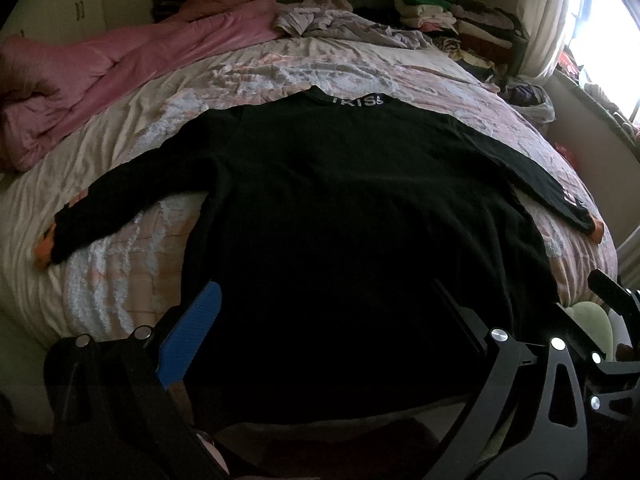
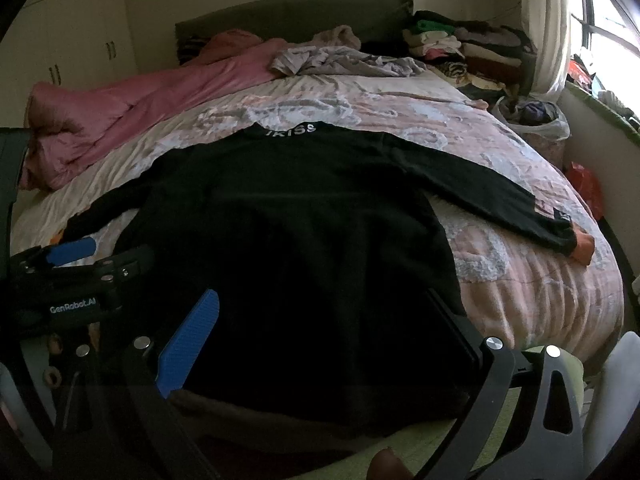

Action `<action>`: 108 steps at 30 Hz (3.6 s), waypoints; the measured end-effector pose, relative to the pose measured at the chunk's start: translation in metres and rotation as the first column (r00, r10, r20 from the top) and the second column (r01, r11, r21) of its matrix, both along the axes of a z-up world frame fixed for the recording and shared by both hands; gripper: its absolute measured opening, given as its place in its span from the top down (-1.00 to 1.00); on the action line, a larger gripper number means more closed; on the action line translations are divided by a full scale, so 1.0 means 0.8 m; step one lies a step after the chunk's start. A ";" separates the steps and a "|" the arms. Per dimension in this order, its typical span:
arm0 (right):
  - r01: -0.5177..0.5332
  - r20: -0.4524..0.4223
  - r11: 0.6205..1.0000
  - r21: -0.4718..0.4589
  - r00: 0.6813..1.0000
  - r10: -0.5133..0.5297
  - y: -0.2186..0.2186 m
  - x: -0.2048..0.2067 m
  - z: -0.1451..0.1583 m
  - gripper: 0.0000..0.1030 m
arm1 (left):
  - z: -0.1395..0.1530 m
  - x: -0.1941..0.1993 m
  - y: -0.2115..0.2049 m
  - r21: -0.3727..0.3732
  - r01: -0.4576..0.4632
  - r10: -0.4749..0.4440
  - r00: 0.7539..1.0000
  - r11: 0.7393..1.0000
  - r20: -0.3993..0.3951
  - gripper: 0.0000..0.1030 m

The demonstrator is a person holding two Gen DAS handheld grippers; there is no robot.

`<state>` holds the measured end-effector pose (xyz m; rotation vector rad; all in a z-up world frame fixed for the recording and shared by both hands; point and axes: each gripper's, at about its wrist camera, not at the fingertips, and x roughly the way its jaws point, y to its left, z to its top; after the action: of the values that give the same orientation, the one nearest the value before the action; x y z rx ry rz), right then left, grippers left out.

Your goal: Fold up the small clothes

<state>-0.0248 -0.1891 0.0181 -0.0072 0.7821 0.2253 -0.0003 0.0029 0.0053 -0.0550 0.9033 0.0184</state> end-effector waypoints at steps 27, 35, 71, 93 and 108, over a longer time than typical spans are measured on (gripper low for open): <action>-0.001 0.002 1.000 -0.004 1.000 0.001 0.001 0.000 0.002 -0.92 | 0.012 0.003 0.000 0.004 -0.003 0.003 1.000 1.000 0.009 -0.83; 0.000 0.002 1.000 -0.004 1.000 0.000 0.001 -0.001 0.001 -0.92 | 0.014 0.004 -0.001 0.006 -0.004 0.004 1.000 1.000 0.012 -0.83; 0.052 -0.007 0.998 -0.020 0.999 -0.052 -0.023 0.096 -0.003 -0.92 | 0.010 0.081 0.003 0.007 -0.012 0.011 0.999 1.000 0.030 -0.83; 0.291 -0.036 0.955 0.062 0.957 -0.289 -0.128 0.193 -0.007 -0.92 | 0.009 0.182 0.003 0.009 0.011 -0.011 1.000 1.000 0.014 -0.83; 0.575 -0.089 0.812 0.103 0.818 -0.568 -0.266 0.192 -0.033 -0.92 | -0.004 0.254 -0.012 0.014 0.040 -0.040 0.999 0.999 -0.015 -0.83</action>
<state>0.1289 -0.4017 -0.0086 0.3547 0.7892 -0.3057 0.2026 -0.0064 0.0024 -0.0234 0.9190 -0.0116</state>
